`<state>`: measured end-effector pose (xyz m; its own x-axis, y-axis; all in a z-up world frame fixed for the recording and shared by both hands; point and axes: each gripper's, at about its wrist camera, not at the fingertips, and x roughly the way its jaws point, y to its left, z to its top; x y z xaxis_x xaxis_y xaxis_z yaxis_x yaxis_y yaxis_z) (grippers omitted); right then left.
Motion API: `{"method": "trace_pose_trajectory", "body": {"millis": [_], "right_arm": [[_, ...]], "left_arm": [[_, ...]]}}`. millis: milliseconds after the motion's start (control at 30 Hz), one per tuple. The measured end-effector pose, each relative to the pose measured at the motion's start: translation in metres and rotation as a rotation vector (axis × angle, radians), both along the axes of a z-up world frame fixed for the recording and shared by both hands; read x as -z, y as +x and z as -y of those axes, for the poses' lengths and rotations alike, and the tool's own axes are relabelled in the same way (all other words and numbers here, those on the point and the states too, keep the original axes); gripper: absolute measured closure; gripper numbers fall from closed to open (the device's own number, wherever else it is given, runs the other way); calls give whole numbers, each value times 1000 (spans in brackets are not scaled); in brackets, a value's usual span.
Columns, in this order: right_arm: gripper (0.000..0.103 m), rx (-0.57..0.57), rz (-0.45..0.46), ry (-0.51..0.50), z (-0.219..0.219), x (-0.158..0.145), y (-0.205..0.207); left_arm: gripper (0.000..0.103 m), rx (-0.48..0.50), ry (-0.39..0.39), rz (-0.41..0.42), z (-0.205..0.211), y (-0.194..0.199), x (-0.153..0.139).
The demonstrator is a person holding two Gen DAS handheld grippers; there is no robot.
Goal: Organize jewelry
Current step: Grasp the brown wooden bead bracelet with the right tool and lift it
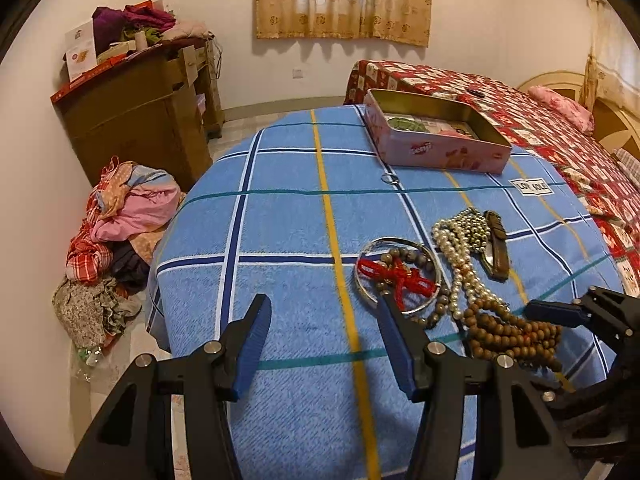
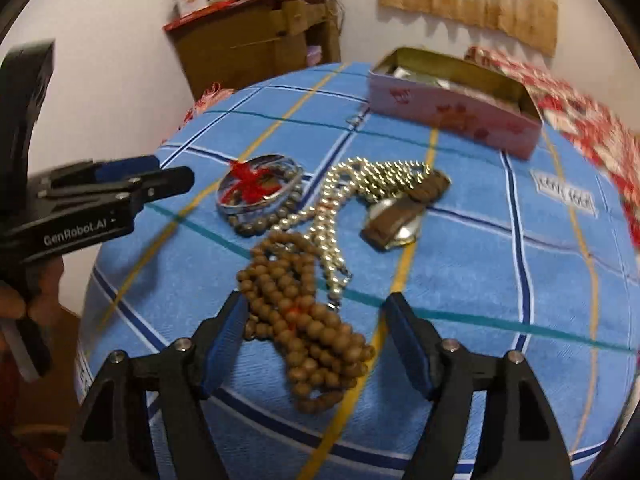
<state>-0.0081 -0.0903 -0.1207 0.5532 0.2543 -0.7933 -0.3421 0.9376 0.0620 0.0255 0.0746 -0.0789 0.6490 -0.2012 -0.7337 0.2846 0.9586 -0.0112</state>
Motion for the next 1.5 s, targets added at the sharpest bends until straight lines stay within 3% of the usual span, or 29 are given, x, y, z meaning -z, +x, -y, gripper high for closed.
{"method": "trace_pose_trajectory", "body": {"millis": [100, 133, 167, 200, 400, 433, 500, 800, 1000, 1100, 1233, 1267, 1333, 1400, 1500], "right_arm": [[49, -34, 9, -38, -6, 0, -5], [65, -41, 5, -40, -5, -1, -6], [65, -38, 3, -34, -4, -3, -8], [79, -30, 8, -17, 0, -6, -9], [79, 111, 50, 192, 47, -34, -8], [79, 142, 57, 220, 55, -37, -7], [79, 193, 65, 261, 69, -40, -5], [79, 256, 22, 286, 78, -31, 1], [78, 257, 21, 287, 80, -31, -2], [78, 259, 19, 293, 82, -30, -1], [78, 262, 14, 300, 84, -28, -1], [78, 262, 13, 302, 84, -28, -1], [78, 266, 16, 305, 85, -29, -2], [78, 269, 21, 308, 85, -31, -3], [78, 274, 29, 316, 87, -34, -4]], "left_arm": [[47, 39, 2, 1, 4, -4, -1], [47, 52, 1, 2, 5, -5, -1], [47, 75, -9, 2, 7, -7, -2], [47, 92, -21, -1, 9, -8, -3], [49, 229, -89, -7, 29, -11, -3], [61, 245, -86, -13, 34, -10, -1], [74, 265, -80, -19, 44, -7, 2], [77, 326, -110, -51, 66, 10, 8], [77, 244, -66, -88, 62, 22, 13], [77, 242, -72, -133, 59, 24, 19], [77, 246, -86, -132, 58, 25, 22], [78, 245, -98, -141, 56, 27, 22], [94, 257, -88, -140, 56, 29, 22], [96, 269, -61, -128, 58, 28, 19], [98, 277, -91, -107, 53, 25, 9]]}}
